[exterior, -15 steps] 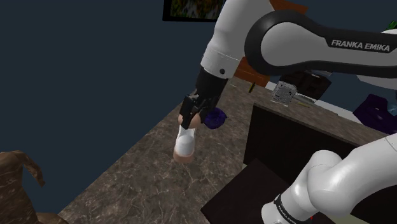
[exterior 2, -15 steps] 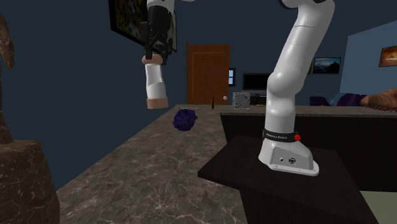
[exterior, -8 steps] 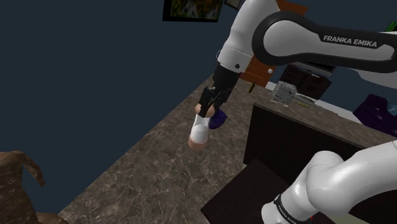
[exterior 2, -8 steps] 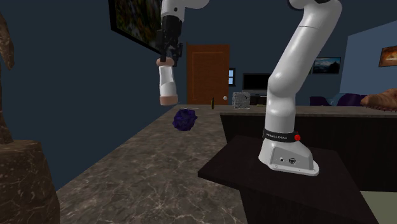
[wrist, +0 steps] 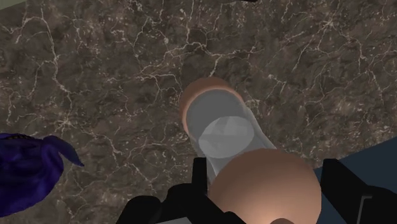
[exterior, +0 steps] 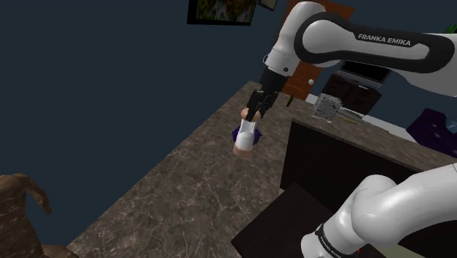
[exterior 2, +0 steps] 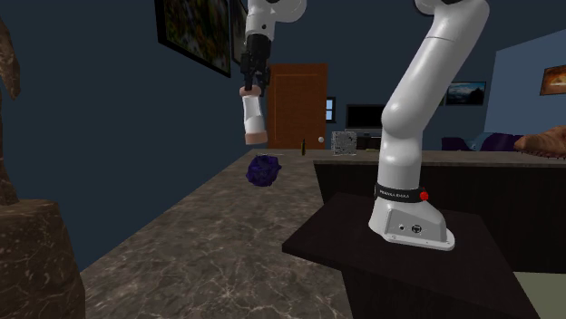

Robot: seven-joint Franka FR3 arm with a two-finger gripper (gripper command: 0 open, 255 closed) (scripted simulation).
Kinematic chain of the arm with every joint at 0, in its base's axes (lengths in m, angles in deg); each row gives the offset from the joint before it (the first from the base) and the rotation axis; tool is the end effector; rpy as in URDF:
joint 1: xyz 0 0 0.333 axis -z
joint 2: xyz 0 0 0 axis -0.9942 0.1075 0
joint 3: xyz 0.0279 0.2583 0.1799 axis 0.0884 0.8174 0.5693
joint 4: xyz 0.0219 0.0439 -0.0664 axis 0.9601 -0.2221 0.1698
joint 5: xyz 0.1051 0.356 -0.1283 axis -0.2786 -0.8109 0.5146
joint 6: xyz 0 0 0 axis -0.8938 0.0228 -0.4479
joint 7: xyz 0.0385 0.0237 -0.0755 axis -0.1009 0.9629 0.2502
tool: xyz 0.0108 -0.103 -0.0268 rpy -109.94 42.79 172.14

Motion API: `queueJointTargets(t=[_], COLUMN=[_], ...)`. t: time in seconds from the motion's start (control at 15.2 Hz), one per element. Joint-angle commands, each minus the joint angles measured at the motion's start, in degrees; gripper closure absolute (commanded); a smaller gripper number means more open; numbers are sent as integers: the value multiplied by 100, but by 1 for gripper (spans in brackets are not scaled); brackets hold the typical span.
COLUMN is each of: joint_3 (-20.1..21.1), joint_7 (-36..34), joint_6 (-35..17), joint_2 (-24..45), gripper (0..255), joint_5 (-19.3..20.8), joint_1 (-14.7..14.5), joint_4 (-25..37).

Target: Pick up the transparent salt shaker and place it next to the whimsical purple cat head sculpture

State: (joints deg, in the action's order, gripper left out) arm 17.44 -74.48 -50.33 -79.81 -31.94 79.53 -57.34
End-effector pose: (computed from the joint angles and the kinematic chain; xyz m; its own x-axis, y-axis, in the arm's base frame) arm 0.4190 0.0963 0.5687 0.9949 0.0965 0.0285 0.0999 -0.9814 -0.1642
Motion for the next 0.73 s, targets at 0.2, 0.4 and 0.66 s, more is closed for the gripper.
queueJointTargets(t=[0.2,0.4,0.66], joint_3=[-517,-815,-1201], joint_7=[705,1108,1645], joint_6=[92,158,249], joint_2=[116,277,573], gripper=[255,255,255], joint_5=[202,312,429], joint_1=[267,418,612], joint_4=[82,243,548])
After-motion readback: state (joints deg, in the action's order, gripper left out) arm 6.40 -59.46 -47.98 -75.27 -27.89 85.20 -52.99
